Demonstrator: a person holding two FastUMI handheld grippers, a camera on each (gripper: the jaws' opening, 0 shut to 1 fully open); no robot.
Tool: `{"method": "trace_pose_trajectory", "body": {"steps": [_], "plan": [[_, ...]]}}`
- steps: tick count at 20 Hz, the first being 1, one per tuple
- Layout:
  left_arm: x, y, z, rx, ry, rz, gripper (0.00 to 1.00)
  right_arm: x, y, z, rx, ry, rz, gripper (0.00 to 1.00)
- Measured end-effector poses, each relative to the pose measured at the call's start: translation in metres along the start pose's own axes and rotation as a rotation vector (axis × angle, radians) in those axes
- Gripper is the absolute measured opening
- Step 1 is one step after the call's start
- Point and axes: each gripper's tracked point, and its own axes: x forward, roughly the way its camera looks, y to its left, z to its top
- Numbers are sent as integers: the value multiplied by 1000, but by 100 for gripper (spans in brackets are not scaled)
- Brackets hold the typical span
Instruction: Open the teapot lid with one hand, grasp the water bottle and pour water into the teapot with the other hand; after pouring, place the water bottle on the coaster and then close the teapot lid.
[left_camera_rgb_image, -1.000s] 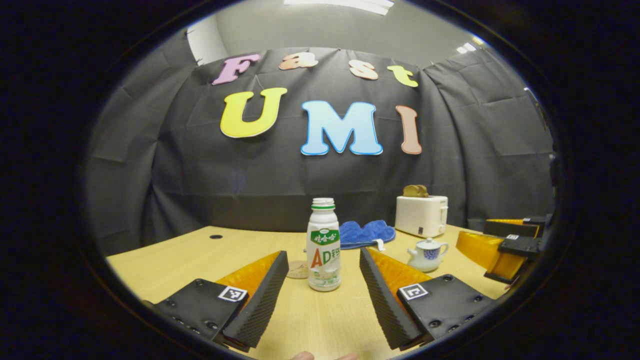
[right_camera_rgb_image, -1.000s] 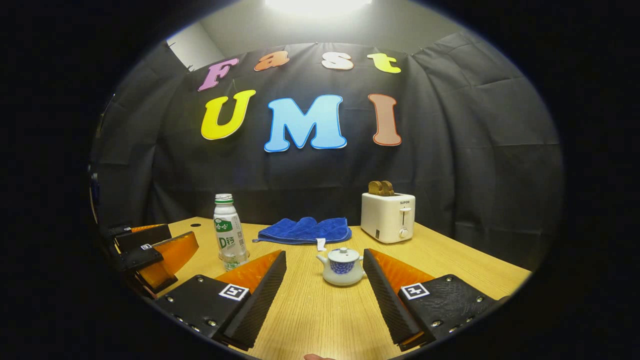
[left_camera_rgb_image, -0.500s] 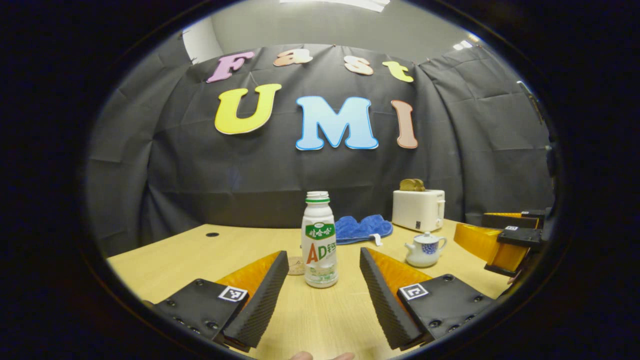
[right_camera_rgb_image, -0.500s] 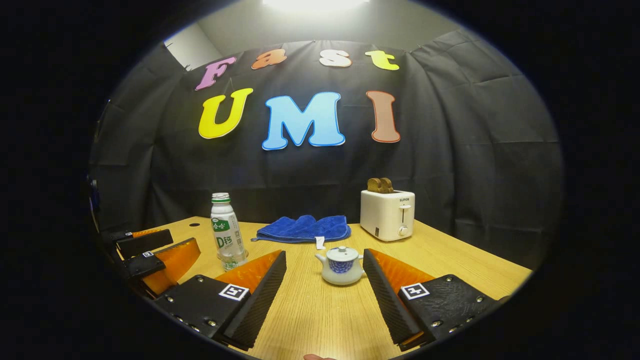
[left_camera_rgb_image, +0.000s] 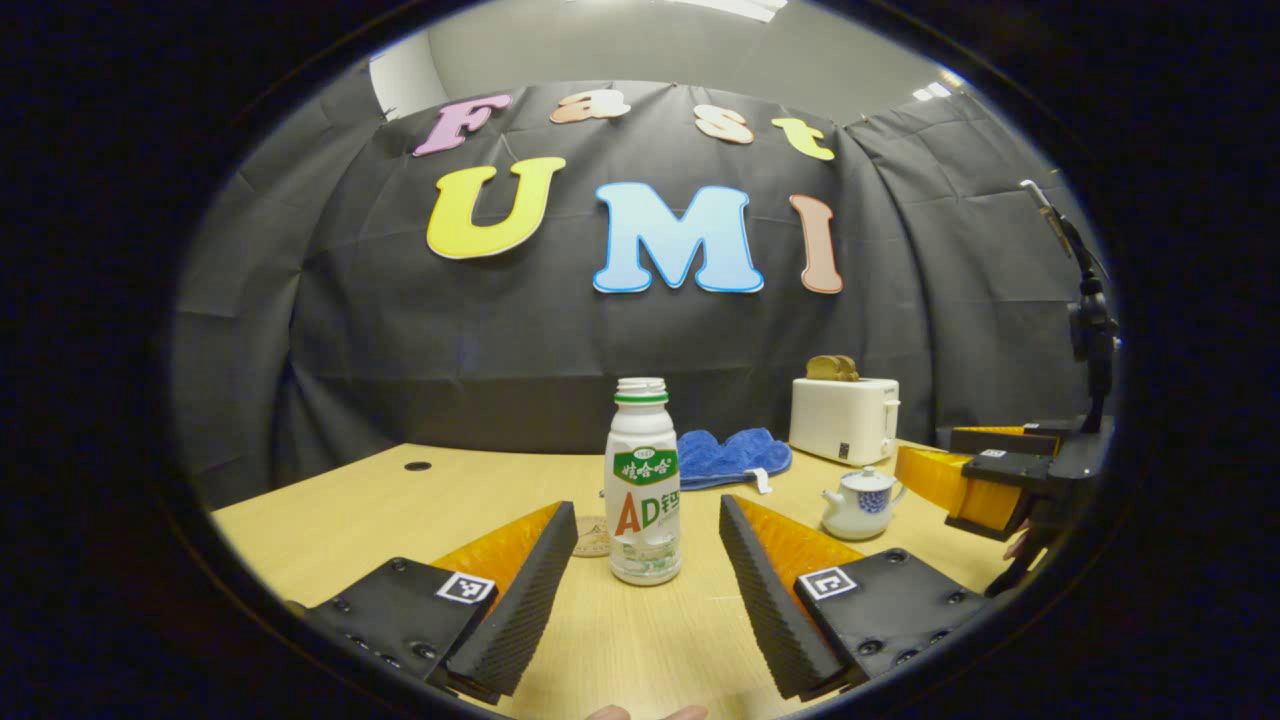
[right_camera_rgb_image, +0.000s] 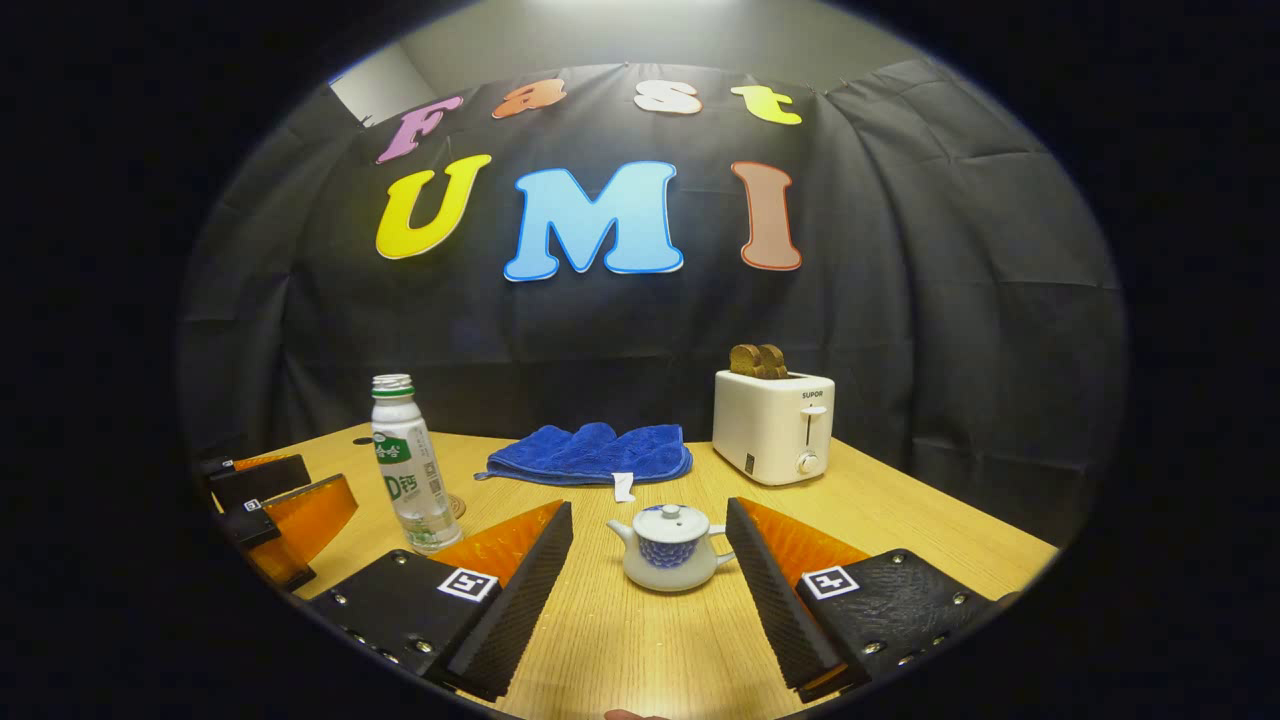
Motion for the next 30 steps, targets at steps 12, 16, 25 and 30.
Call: {"method": "trace_pose_trajectory", "body": {"steps": [12,16,25,30], "plan": [[11,14,3,36,-6,18,99,81,-17,-25,-37,148,-30,46],[16,11,-1,41,6,10,99,83,-15,-25,-77,142,-20,46],[16,14,1,51,2,13,99,83,-13,-21,-136,133,-22,7],[24,9,-4,26,4,4,99,75,-9,-2,-149,53,-9,7]]}}
